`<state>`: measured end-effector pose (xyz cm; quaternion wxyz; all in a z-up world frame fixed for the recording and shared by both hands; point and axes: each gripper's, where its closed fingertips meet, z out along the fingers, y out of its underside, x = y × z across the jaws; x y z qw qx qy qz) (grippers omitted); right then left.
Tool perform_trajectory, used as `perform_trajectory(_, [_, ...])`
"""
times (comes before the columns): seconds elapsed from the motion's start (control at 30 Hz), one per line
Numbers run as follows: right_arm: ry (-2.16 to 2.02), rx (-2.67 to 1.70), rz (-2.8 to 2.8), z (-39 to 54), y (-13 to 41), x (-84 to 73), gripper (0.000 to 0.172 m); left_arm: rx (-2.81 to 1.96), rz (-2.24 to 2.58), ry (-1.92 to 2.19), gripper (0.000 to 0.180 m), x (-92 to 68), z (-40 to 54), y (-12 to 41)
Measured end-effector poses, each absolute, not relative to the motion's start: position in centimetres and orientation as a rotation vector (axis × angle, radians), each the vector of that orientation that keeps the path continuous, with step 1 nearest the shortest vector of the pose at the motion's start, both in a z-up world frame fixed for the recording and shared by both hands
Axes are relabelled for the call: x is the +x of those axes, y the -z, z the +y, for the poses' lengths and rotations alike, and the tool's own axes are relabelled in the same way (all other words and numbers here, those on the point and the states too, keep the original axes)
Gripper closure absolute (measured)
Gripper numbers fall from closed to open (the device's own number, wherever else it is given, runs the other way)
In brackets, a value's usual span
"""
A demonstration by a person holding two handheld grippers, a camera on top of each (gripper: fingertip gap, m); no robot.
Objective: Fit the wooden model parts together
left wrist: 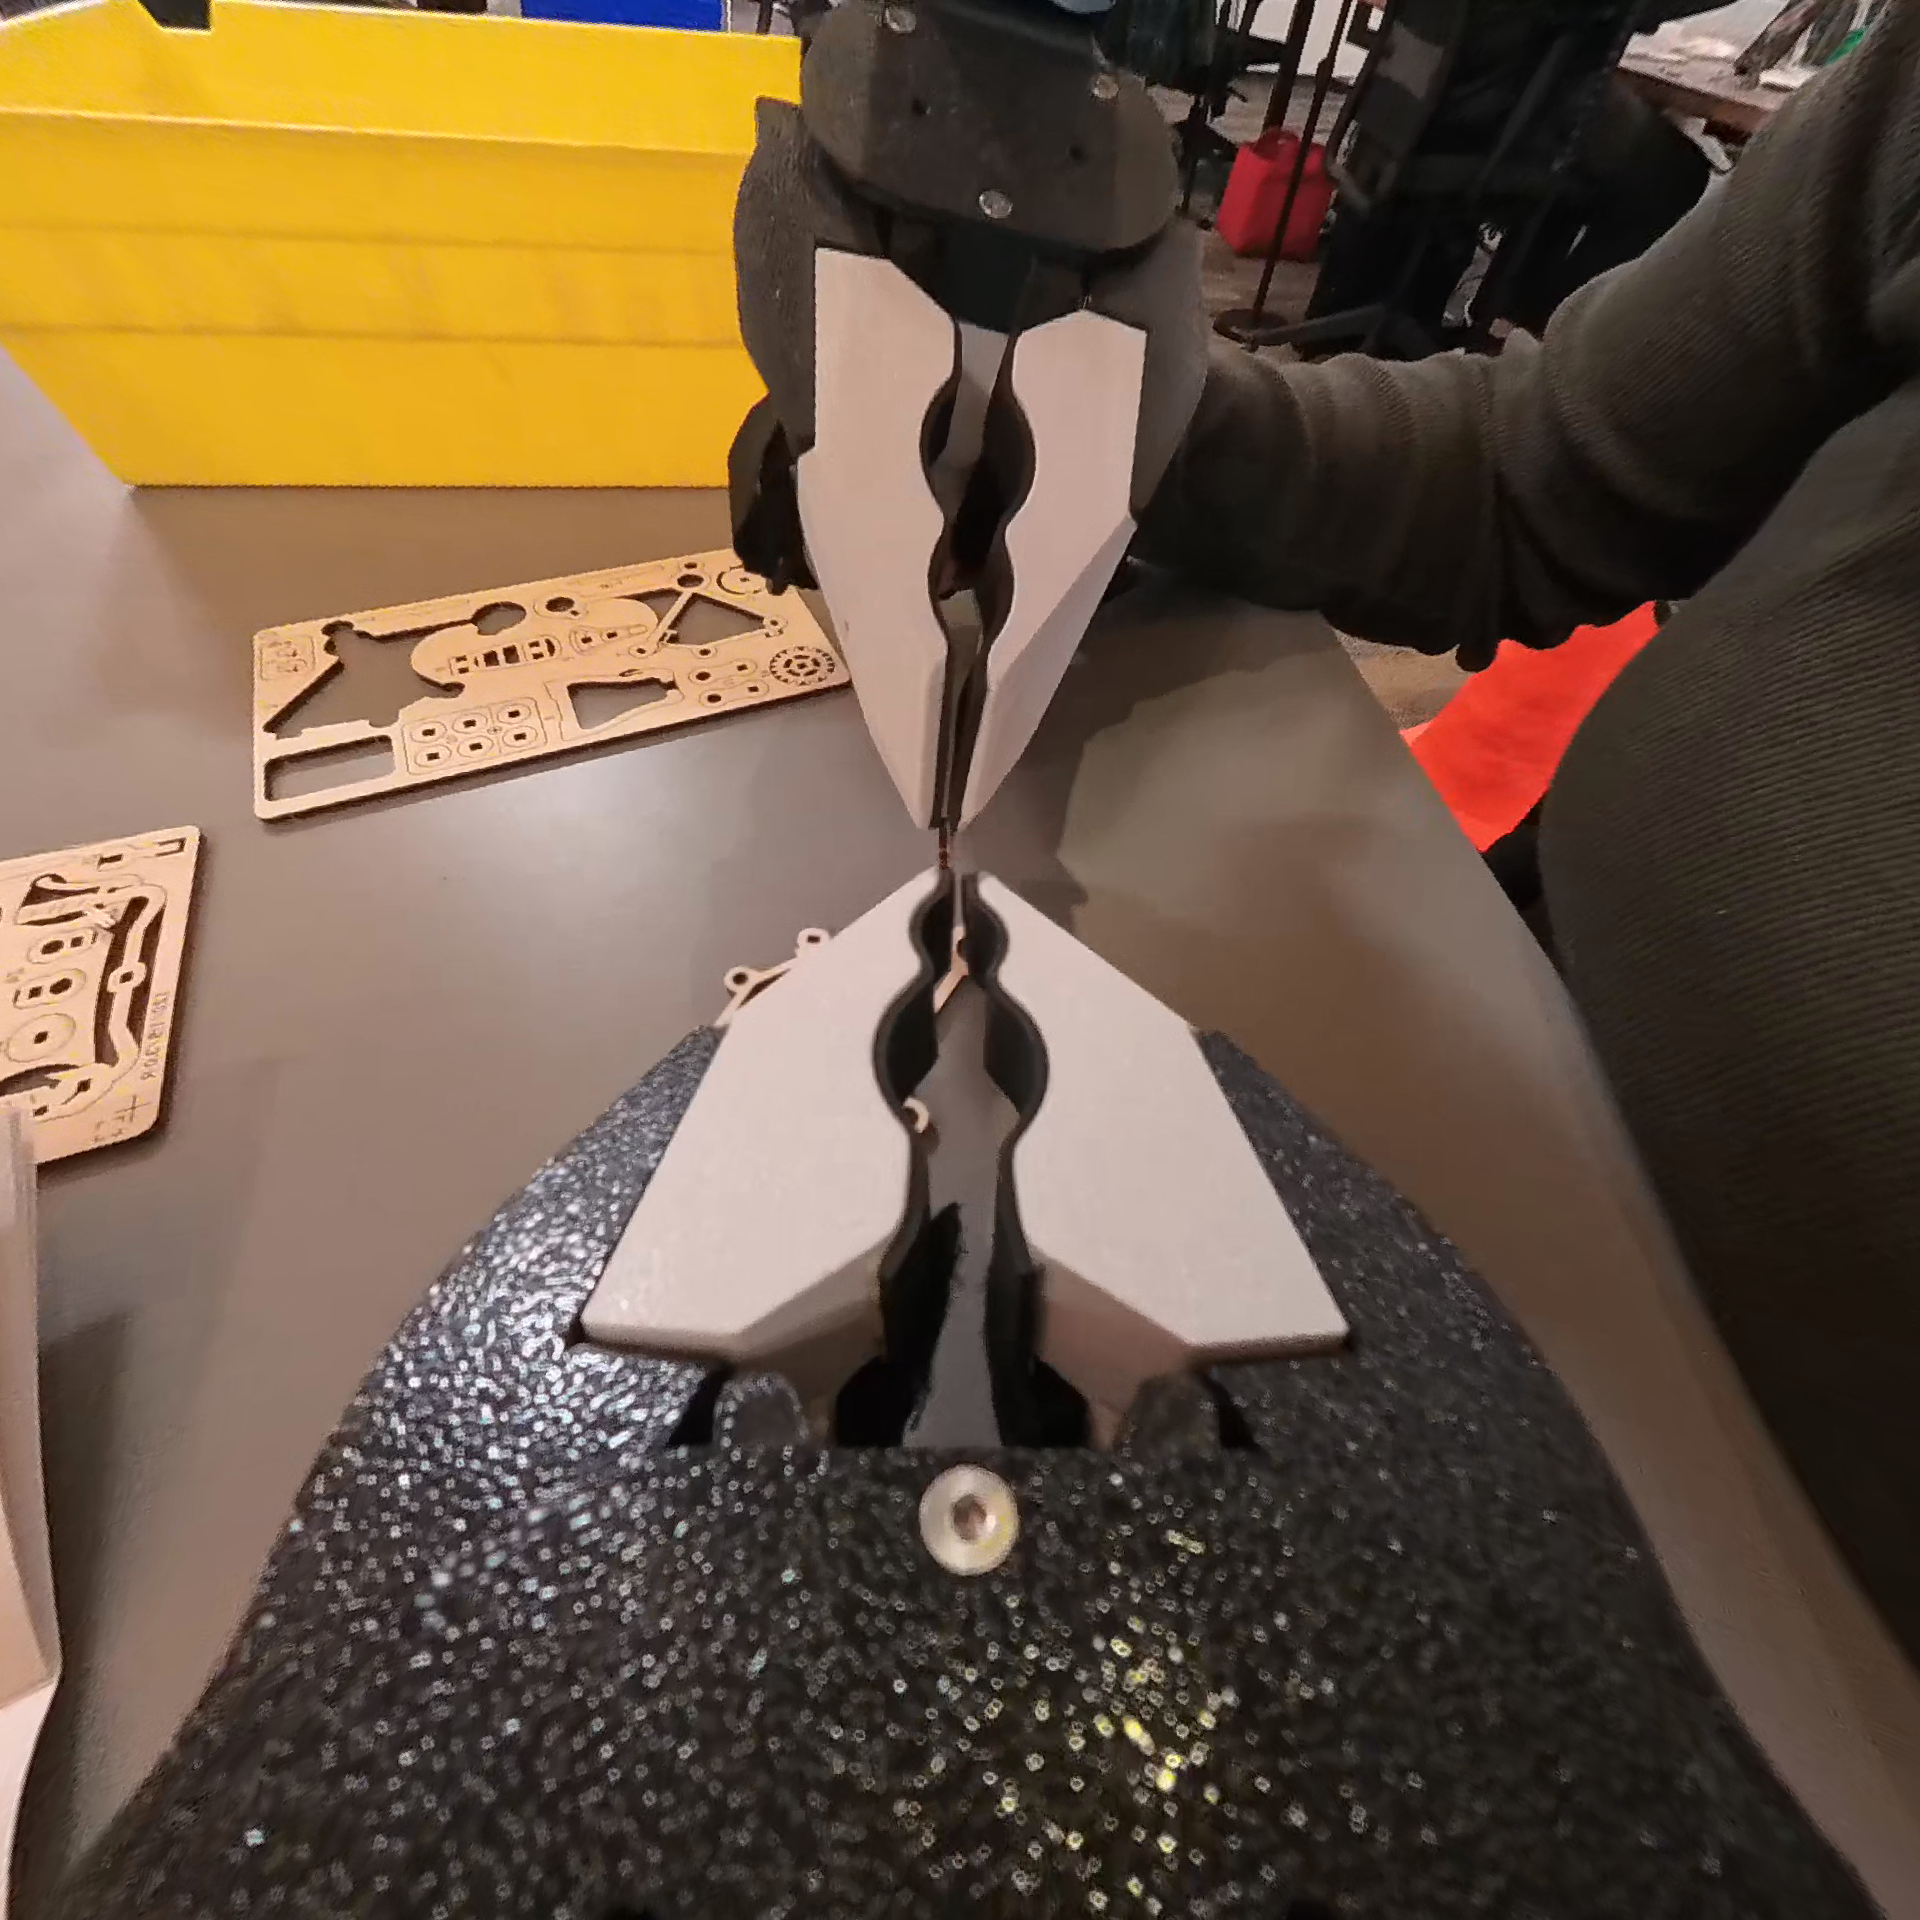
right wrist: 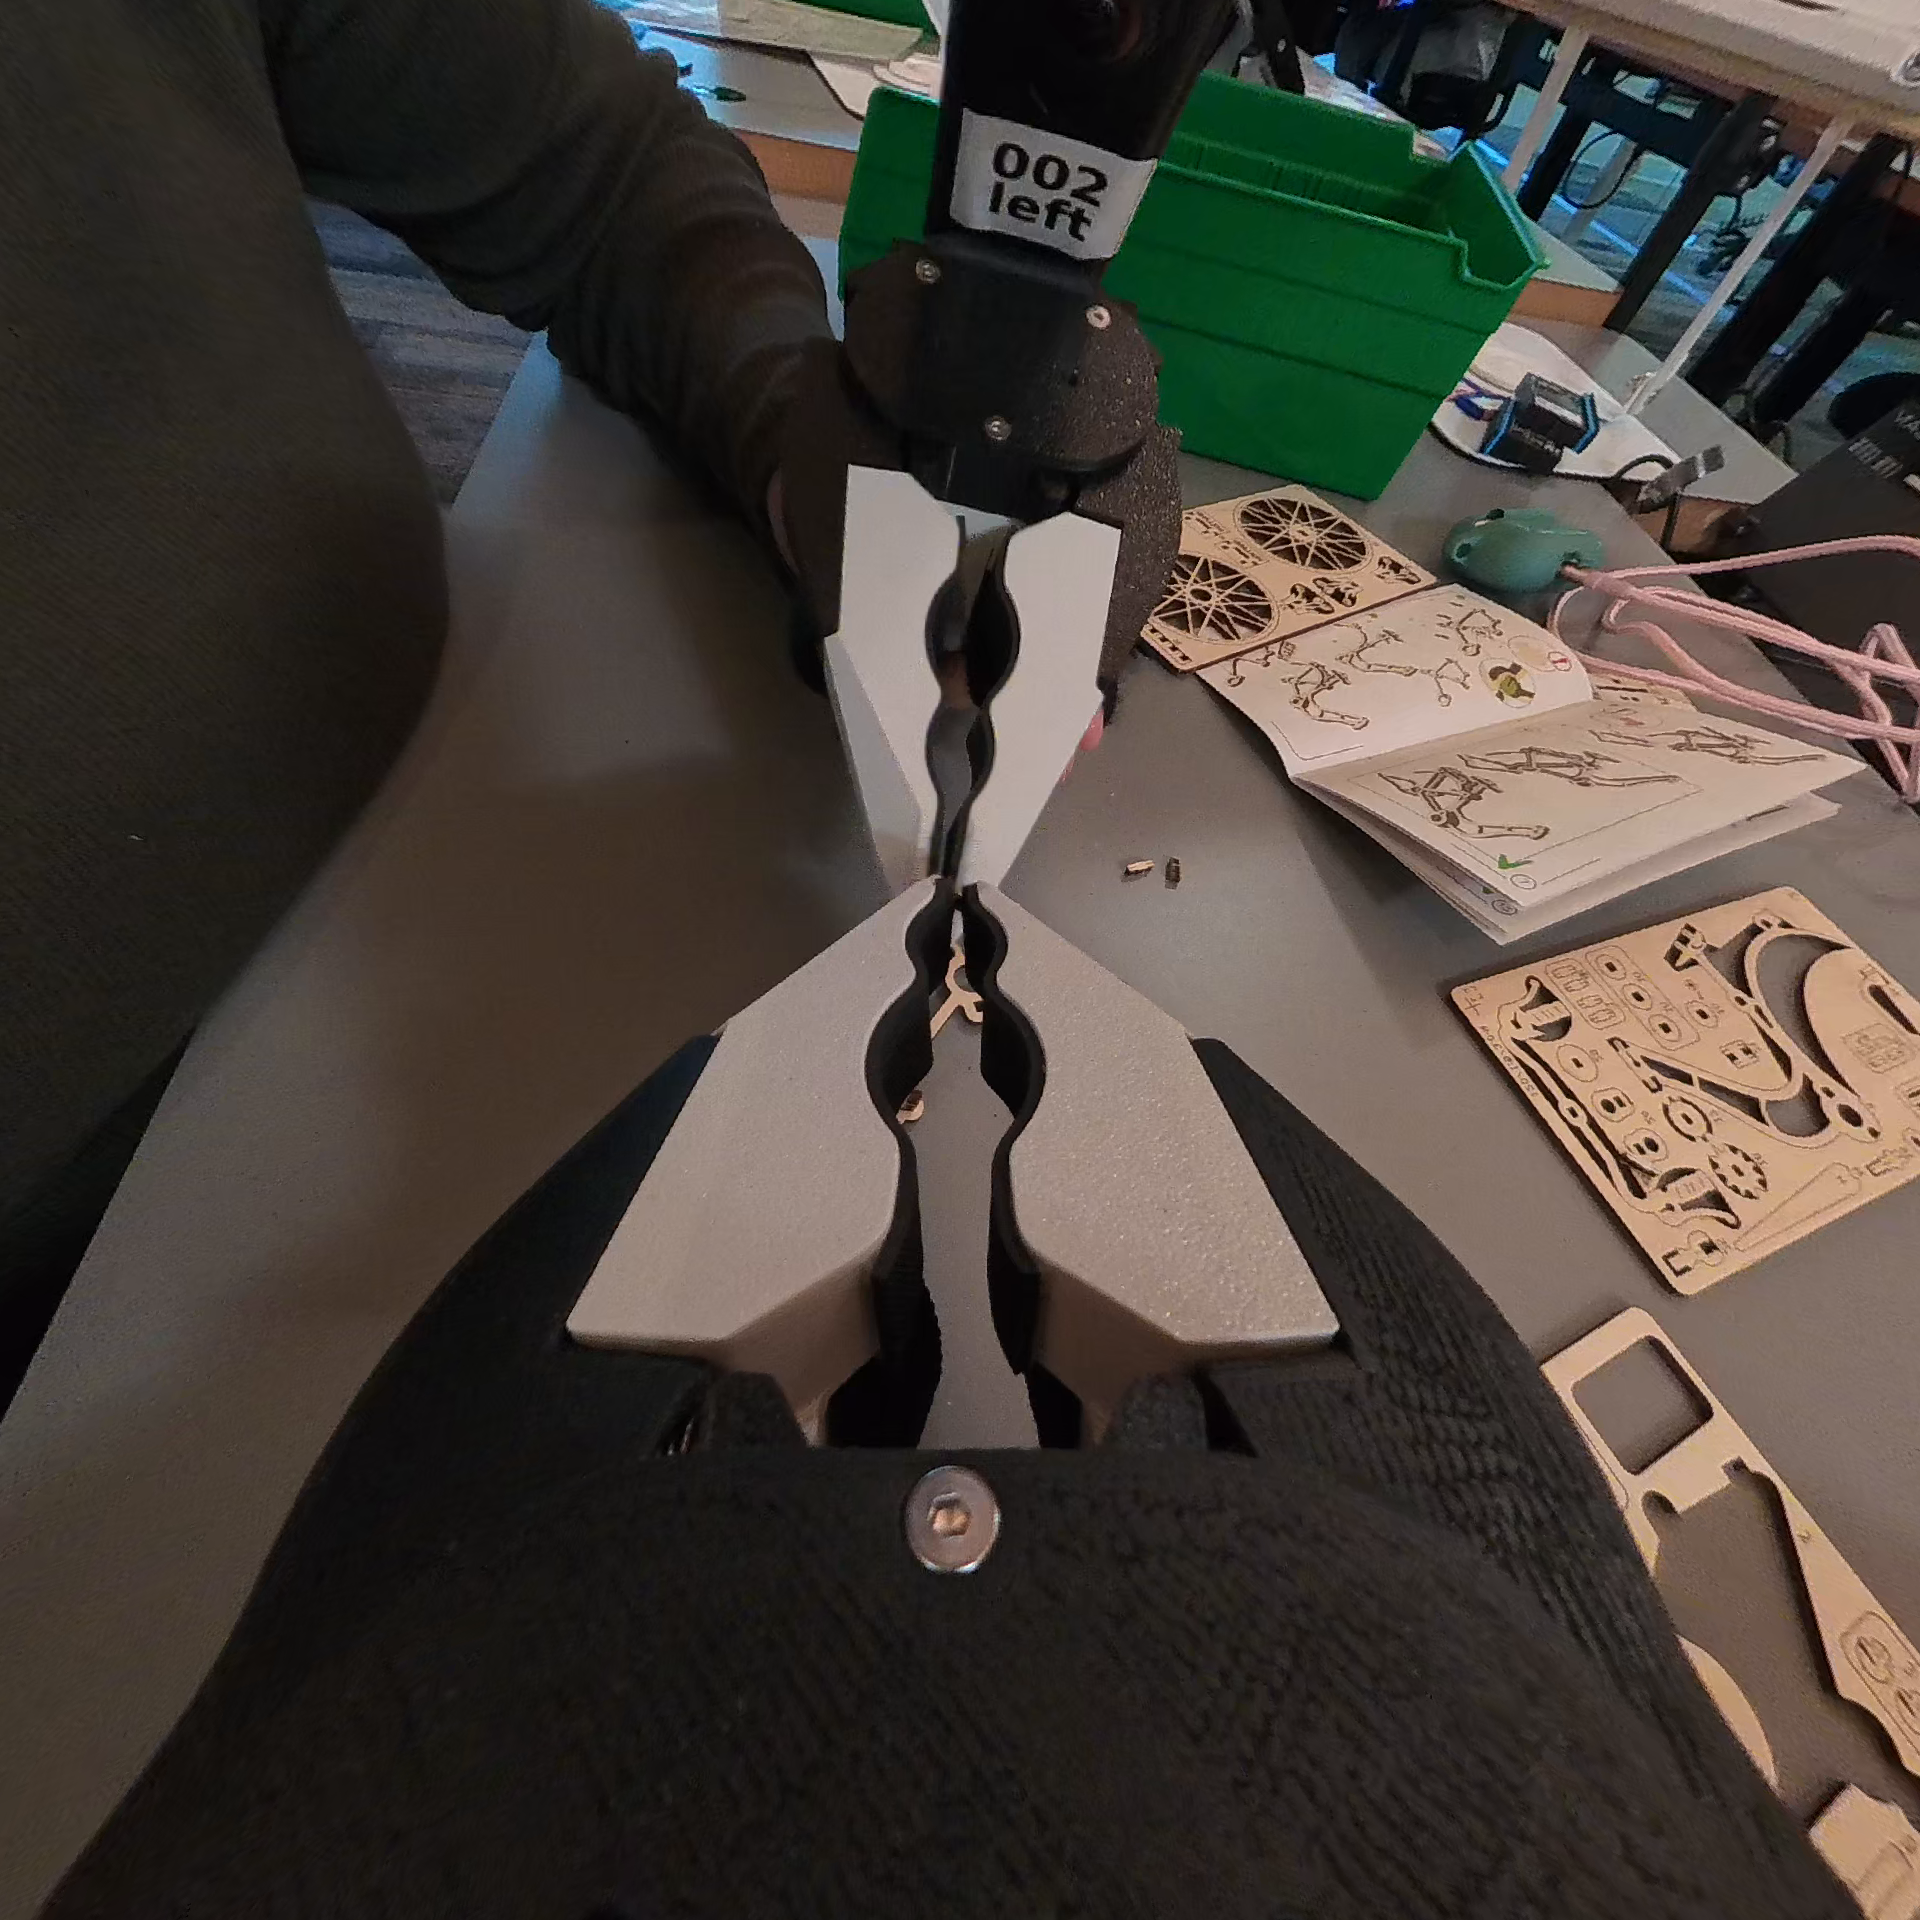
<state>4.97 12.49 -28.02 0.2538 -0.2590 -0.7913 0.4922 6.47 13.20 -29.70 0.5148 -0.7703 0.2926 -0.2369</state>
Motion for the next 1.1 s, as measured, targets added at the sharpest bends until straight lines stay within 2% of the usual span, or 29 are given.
perform_trajectory(0.13, [-1.337,-0.697,-2.151,12.4,28.0,5.0,0.172,-1.849,0.694,0.567,0.180,6.4,13.3,29.6])
perform_trajectory(0.27, [-1.331,-0.704,-2.157,12.6,28.2,5.0,0.172,-1.842,0.644,0.560,0.155,5.9,13.7,29.3])
perform_trajectory(0.47, [-1.332,-0.696,-2.164,12.4,28.5,5.0,0.172,-1.787,0.626,0.660,0.177,5.8,13.3,28.3])
perform_trajectory(0.77, [-1.377,-0.672,-2.123,12.3,28.0,4.9,0.172,-1.768,0.640,0.663,0.172,6.0,13.1,28.1])
perform_trajectory(1.1, [-1.375,-0.632,-2.103,11.9,27.6,5.0,0.172,-1.760,0.634,0.752,0.177,6.1,12.8,27.9])
